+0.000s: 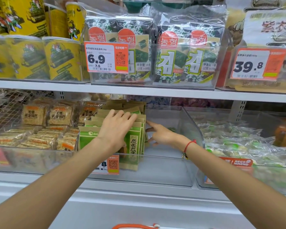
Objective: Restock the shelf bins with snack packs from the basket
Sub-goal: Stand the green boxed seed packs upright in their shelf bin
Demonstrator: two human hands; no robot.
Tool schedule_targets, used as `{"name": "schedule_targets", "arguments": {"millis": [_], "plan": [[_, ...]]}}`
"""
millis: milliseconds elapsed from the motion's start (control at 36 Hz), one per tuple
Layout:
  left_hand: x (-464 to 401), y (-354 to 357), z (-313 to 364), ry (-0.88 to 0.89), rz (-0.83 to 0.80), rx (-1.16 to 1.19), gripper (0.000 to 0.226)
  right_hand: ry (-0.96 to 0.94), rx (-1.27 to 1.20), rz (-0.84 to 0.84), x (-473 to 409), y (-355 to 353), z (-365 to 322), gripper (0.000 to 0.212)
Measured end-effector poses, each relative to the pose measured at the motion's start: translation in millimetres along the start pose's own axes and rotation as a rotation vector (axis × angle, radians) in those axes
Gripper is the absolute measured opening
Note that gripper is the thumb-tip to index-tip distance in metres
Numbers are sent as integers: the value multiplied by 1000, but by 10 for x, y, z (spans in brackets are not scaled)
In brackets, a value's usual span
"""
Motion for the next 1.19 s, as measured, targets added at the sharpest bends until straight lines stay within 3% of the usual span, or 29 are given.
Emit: {"name": "schedule_targets", "arguments": {"millis": [139, 361, 472, 528, 611, 722, 944, 1194], "plan": [[-23, 23, 17, -27, -44, -7, 89, 89, -100, -18, -58, 48, 49, 46], [9, 43, -15, -3, -45, 13, 90, 227, 10, -125, -132, 147, 250, 50], [39, 36, -39, 11, -15, 21, 87, 92, 67, -45, -27, 38, -43, 60], [38, 15, -39, 17, 3, -6, 85, -31, 20, -99, 72, 26, -201, 67], [27, -1, -26, 16, 5, -27, 89, -28, -22, -220, 135, 101, -222, 70], [8, 5, -6, -2, -14, -13, 92, -37, 26, -101, 63, 154, -252, 92], [90, 5, -1, -11, 2, -41, 95, -33, 207, 198, -28, 91, -217, 69], [132, 10, 9, -41, 11, -20, 91, 20, 271, 271, -99, 189, -180, 88]]}}
Point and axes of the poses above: each hand's wrist, its own x-axis away from the middle knuckle, its own y-axis out of the palm, z = x × y, the point moved 7 cm from there along -x, towards the middle knuckle, and after that the axes turned 7 degrees about -z, right-handed, at the moved point
